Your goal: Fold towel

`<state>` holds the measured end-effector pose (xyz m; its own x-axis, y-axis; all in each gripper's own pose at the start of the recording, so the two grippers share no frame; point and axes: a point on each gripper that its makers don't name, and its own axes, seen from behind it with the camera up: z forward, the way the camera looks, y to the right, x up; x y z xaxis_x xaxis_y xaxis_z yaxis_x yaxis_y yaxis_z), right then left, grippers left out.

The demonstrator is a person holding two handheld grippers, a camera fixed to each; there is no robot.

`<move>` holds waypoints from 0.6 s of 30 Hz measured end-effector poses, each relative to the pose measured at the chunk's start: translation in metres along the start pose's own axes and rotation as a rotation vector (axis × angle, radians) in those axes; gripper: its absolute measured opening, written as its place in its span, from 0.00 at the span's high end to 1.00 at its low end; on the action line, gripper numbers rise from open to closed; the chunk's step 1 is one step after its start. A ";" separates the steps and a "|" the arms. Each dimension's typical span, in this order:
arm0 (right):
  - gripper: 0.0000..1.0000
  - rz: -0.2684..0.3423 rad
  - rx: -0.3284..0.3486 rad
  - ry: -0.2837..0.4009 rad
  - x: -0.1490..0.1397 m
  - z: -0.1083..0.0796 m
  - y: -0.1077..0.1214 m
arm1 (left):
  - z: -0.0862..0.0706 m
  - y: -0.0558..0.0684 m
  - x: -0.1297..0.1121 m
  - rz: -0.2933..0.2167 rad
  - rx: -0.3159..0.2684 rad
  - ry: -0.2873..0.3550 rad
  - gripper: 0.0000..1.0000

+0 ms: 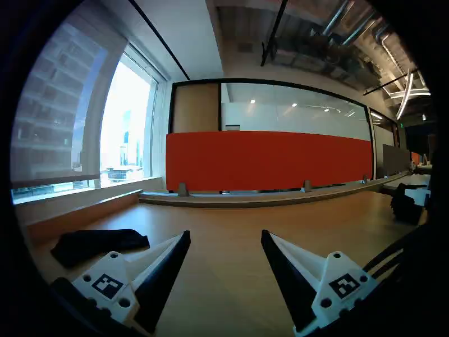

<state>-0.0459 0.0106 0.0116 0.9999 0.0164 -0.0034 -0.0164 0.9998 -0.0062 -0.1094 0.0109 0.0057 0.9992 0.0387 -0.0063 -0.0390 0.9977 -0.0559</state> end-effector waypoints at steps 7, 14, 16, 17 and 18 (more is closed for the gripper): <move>0.03 0.013 0.005 0.008 0.003 -0.001 -0.001 | 0.000 0.000 0.000 0.000 0.000 0.000 0.07; 0.03 0.013 0.013 0.015 0.006 -0.002 -0.004 | 0.000 0.000 0.000 0.000 0.000 0.000 0.07; 0.03 0.013 0.013 0.016 0.007 -0.002 -0.004 | 0.000 0.000 0.000 0.000 0.000 0.000 0.06; 0.03 0.013 0.013 0.016 0.007 -0.003 -0.004 | 0.000 0.000 0.000 0.000 0.000 0.000 0.07; 0.03 0.013 0.014 0.016 0.007 -0.003 -0.004 | 0.000 0.000 0.000 0.000 0.000 0.000 0.07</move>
<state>-0.0385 0.0064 0.0089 0.9994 0.0293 -0.0193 -0.0292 0.9995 0.0074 -0.1097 0.0110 0.0057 0.9992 0.0386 -0.0059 -0.0389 0.9977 -0.0558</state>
